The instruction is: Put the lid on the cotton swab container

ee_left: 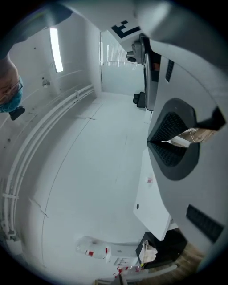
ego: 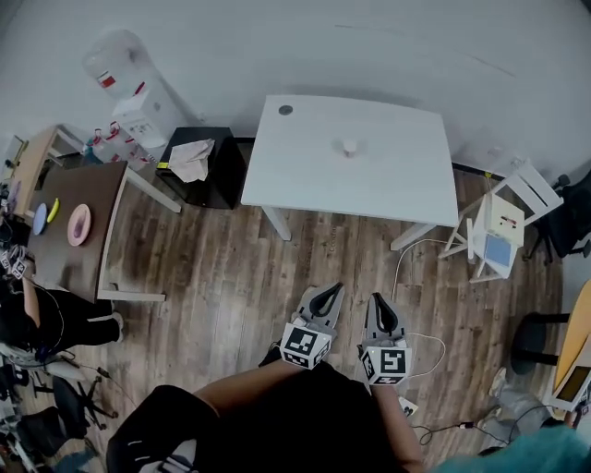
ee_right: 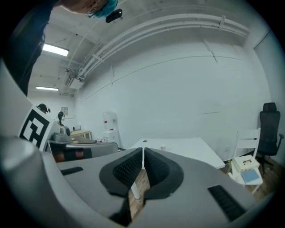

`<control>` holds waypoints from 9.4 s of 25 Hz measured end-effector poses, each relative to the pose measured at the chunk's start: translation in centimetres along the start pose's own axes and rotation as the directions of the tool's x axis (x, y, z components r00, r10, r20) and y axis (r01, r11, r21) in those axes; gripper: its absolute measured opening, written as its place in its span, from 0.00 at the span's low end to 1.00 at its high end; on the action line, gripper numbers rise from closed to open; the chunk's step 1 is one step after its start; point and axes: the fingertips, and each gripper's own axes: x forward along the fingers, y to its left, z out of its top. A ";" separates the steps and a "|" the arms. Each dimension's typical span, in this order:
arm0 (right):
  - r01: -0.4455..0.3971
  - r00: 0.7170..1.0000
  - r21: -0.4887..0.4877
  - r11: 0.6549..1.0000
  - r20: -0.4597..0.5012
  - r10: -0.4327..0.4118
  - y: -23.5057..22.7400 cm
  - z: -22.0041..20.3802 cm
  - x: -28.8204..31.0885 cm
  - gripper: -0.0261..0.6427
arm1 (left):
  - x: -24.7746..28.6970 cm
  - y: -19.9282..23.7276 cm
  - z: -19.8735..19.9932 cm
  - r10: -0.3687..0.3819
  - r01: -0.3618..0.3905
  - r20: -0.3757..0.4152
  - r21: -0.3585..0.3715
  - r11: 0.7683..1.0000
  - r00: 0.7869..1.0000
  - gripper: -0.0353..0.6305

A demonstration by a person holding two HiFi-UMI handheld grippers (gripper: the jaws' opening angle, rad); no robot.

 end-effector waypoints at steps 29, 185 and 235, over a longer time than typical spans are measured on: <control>-0.023 0.999 -0.023 0.999 -0.044 0.022 0.2 5.0 23.3 0.09 | 9.9 20.8 6.6 0.037 -0.038 0.013 0.035 0.999 0.999 0.07; -0.125 0.744 0.606 0.785 -0.466 0.478 -21.8 -11.6 49.4 0.22 | 45.5 32.1 -16.7 0.024 0.040 -0.517 0.113 0.993 0.856 0.46; -0.293 0.667 0.546 0.785 -0.472 0.577 -17.1 -9.8 51.7 0.22 | 45.4 30.4 -17.0 -0.040 0.142 -0.526 0.154 0.978 0.849 0.46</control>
